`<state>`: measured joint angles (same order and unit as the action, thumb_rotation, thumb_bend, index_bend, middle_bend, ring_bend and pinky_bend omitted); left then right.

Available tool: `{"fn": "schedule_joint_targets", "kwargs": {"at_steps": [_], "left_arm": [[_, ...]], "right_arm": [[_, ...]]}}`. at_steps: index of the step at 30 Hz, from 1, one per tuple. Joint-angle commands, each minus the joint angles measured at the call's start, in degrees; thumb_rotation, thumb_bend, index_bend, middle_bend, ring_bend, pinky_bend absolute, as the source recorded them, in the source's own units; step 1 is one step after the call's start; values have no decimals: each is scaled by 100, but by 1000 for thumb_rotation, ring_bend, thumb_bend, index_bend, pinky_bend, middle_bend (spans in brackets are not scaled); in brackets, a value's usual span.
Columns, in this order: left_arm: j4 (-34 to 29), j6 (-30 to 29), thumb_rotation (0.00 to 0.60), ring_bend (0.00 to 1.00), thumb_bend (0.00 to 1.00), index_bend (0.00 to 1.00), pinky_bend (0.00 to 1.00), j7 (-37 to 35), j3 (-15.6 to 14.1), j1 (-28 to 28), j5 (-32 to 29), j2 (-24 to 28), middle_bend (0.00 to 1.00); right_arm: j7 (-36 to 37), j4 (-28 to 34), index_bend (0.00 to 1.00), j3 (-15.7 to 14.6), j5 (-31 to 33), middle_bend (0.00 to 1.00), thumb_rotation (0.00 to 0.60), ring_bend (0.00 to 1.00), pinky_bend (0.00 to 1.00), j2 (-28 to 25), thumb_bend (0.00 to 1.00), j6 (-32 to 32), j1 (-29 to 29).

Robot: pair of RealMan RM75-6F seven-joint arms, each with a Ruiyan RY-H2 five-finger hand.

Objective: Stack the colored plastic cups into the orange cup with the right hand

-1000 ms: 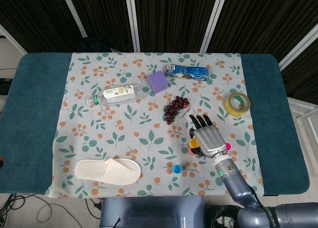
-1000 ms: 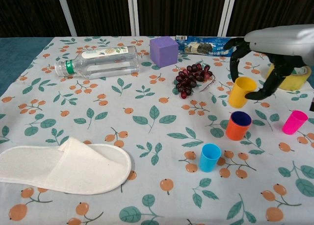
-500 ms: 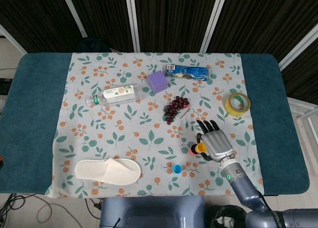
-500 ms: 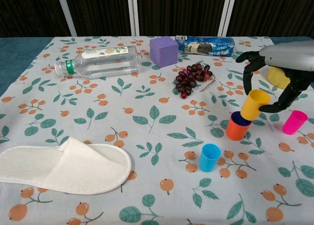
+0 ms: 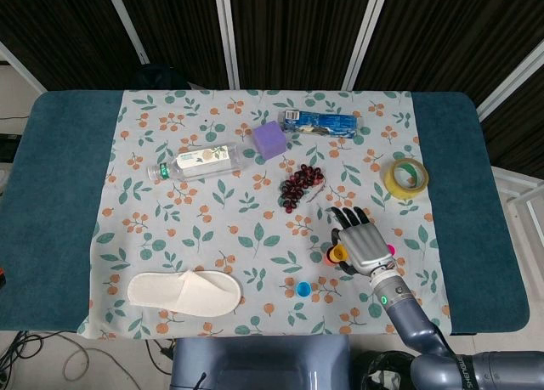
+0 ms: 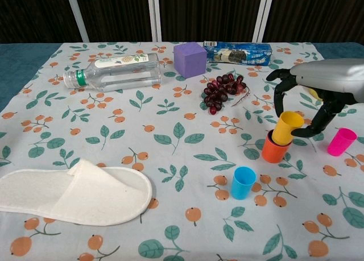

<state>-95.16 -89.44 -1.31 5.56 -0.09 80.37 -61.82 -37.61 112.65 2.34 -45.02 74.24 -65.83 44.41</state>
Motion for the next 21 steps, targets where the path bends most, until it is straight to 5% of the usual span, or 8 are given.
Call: {"fn": "schedule_joint_targets", "kwargs": {"at_steps": [1,3,8,15,21], "left_arm": [[-1,-1,600,0,821,98,103,1,1,0,1,0,0],[0,-4,600,0,820,97,103,1,2,1,-1,1,0],[0,-7,600,0,821,98,103,-7,8,3,-9,3,0],[-1,2,600,0,821,98,103,-8,9,1,-16,5,0],[-9,-2,600,0,821,98,103,5,1,1,0,2,0]], "right_arm": [[-3,-55,487,16,32,0,600,0,0,48,359,31,5],[-26,-89,444,6,58,0,600,0,0,76,359,59,11],[-119,-96,149,-41,136,0,600,0,0,79,360,140,35],[-96,303,168,-80,-197,0,600,0,0,-175,360,-48,-72],[97,909,324,-514,-1380,0,600,0,0,-464,360,-438,-530]]}}
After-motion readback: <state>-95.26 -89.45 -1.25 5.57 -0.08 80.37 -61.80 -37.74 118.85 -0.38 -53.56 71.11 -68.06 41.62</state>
